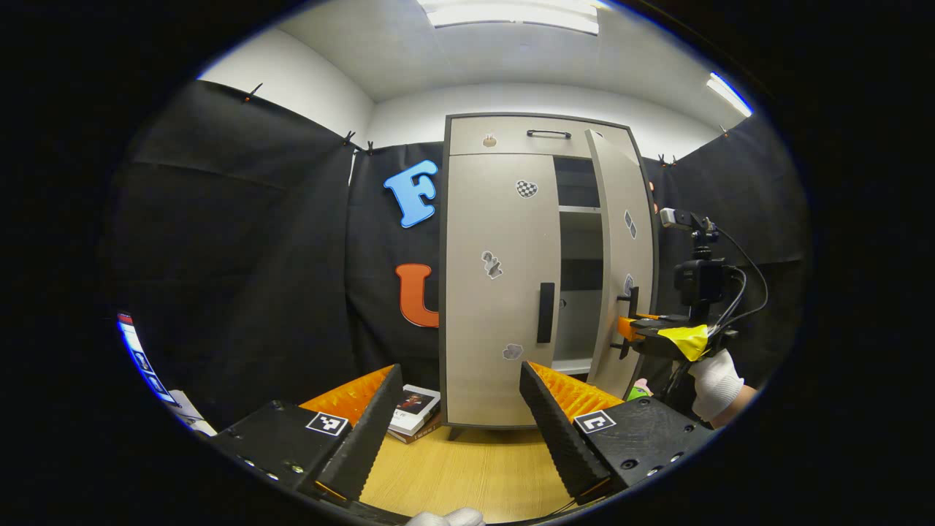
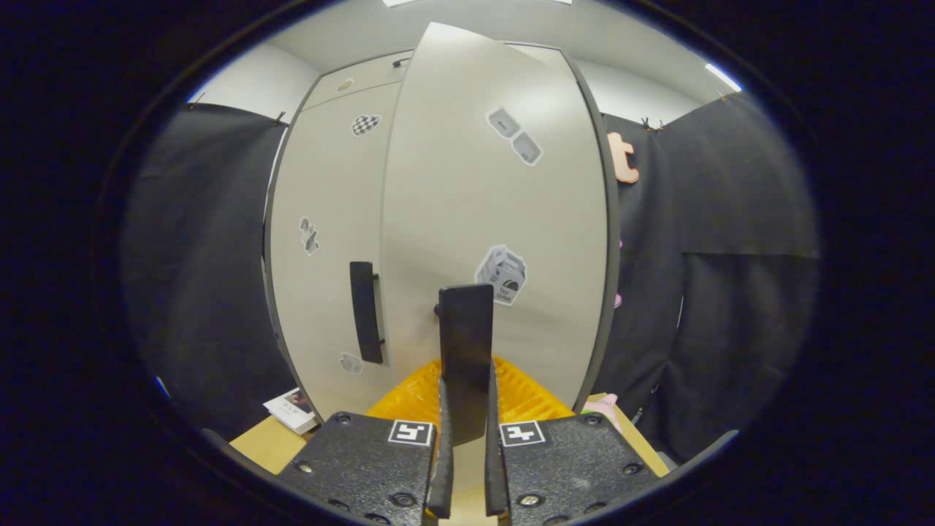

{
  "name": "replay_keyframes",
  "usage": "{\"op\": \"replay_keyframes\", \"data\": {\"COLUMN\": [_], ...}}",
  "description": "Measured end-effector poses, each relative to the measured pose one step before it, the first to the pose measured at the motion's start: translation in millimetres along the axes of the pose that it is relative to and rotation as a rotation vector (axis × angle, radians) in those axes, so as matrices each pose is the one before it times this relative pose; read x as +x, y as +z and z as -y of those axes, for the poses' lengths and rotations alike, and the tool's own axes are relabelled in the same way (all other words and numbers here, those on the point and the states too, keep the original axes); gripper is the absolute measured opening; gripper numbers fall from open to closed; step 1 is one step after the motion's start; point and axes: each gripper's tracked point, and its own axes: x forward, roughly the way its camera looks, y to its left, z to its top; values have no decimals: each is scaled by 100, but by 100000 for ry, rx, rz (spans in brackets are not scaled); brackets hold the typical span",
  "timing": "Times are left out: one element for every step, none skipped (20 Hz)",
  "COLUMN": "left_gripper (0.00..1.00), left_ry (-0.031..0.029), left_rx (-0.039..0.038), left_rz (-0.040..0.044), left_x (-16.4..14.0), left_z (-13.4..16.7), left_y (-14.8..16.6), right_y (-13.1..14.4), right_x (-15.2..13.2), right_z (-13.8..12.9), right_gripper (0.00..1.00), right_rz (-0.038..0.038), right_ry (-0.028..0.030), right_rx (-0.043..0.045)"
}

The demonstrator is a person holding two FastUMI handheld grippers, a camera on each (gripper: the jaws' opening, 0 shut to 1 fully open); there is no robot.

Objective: Open the right door of the double-door shoe cabinet with the right hand, and open the left door with the left hand.

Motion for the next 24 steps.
{"op": "replay_keyframes", "data": {"left_gripper": [96,96,96,96,96,96,96,96,96,96,96,96,96,96,96,96,96,96,96,96,96,96,96,96], "left_ry": [-638,-753,-850,-966,-881,-636,-723,-592,-699,-464,-460,-478,-46,42,-248,-227,-72,99,-149,-159,2,132,57,-74], "left_rx": [350,113,-79,-94,168,262,206,35,63,109,57,28,6,23,-105,-17,70,-39,-238,-266,-97,114,70,-10], "left_rz": [-5,-269,-18,35,-228,94,70,212,347,461,375,371,490,301,-83,-95,-52,-177,-177,27,41,54,-50,105], "left_x": [-147,-117,-165,-11,-36,0,-112,-21,226,-105,89,50,56,74,-29,-9,99,58,22,103,67,85,-18,161], "left_z": [326,332,530,528,512,558,781,705,822,844,776,752,756,659,826,723,764,590,577,599,420,410,484,383], "left_y": [-26,-99,-87,-21,-1,36,110,136,73,353,236,132,113,114,39,-23,100,78,-145,8,82,28,82,-23], "right_y": [54,-74,-41,-59,-68,13,40,40,-90,34,3,-10,120,-63,74,40,10,-101,18,-9,-32,-48,-31,32], "right_x": [-239,-240,-149,-209,-302,-174,32,-209,-60,-67,18,-94,-41,22,31,-85,-128,-130,4,-9,-70,-74,-16,41], "right_z": [484,325,338,437,295,333,283,185,168,188,242,203,176,125,165,221,179,194,110,150,259,314,169,129], "right_gripper": [20,20,19,19,18,17,16,14,13,13,10,10,8,7,6,5,4,5,5,4,4,4,4,4], "right_rz": [267,13,-186,57,-57,-238,81,-250,-287,19,-294,-646,-711,-237,-222,62,-191,-491,-296,-100,-20,396,19,-62], "right_ry": [-1384,-716,-525,-692,-94,-26,63,506,690,786,677,1002,639,908,700,734,808,892,859,180,-396,-137,269,190], "right_rx": [-844,-302,49,-293,75,-155,316,-128,124,121,-540,-546,785,432,-295,-685,-1148,572,631,81,-866,-549,533,654]}}
